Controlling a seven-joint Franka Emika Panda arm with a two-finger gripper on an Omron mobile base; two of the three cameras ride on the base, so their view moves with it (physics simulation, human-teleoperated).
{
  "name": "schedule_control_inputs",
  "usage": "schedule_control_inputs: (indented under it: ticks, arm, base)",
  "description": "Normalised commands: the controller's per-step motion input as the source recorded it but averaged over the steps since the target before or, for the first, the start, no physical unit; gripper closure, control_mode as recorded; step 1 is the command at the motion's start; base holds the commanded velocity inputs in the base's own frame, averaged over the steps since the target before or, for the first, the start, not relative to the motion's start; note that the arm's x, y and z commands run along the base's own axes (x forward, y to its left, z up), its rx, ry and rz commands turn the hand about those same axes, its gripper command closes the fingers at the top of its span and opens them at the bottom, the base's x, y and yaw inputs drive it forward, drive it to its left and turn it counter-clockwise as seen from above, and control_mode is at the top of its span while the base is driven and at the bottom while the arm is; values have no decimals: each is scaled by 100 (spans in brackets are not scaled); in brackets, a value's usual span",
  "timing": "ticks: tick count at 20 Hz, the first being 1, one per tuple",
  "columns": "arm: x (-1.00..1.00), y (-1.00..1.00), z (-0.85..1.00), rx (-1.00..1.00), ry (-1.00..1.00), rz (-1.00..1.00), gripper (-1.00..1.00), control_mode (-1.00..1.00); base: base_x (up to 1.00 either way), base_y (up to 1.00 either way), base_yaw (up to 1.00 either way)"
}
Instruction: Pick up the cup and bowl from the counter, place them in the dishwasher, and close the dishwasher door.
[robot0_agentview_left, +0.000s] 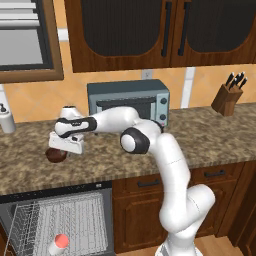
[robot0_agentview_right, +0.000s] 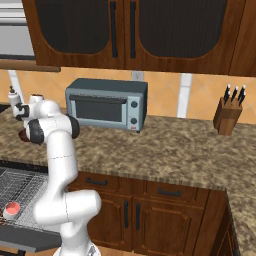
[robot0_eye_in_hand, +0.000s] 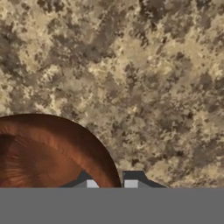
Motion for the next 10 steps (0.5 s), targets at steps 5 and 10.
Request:
schedule_control_inputs:
  ticks: [5, 10]
  arm:
    - [-19, -4, 0, 0, -4, 0, 100, -100]
    - [-86, -21, 5, 2, -19, 0, 100, -100]
  base:
    - [0, 0, 0]
    - [0, 0, 0]
